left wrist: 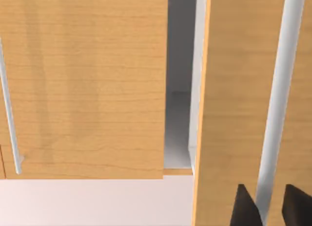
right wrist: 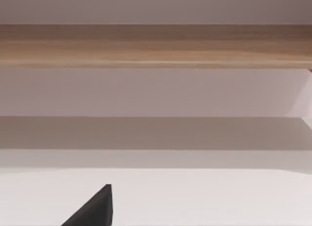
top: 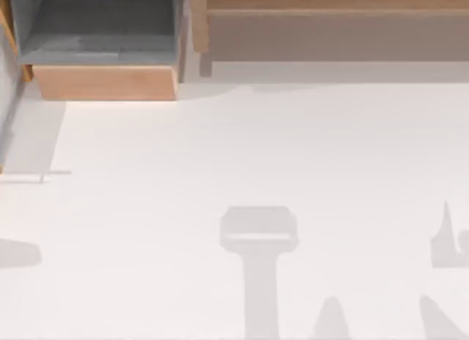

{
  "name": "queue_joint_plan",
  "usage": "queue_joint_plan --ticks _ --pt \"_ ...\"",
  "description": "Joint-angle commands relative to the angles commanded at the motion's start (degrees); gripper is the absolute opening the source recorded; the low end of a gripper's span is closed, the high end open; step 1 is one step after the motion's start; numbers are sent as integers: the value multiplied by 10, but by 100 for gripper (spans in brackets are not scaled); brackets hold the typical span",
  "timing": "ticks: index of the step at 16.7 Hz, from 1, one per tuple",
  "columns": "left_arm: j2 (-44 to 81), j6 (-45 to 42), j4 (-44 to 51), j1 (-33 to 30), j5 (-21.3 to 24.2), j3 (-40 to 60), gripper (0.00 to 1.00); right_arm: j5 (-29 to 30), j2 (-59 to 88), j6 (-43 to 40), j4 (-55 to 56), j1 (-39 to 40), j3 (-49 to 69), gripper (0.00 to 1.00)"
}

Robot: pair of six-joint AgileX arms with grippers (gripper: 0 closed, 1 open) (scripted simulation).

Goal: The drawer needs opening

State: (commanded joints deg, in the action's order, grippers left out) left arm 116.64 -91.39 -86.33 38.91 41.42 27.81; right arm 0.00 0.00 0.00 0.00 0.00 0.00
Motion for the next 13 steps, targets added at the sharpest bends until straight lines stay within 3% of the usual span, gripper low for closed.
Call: queue_joint_plan --ticks 7,13 --pt "0 0 0 0 0 0 98 0 0 0 0 0 0 100" --pt "0 0 0 0 0 0 100 0 0 0 0 0 0 100"
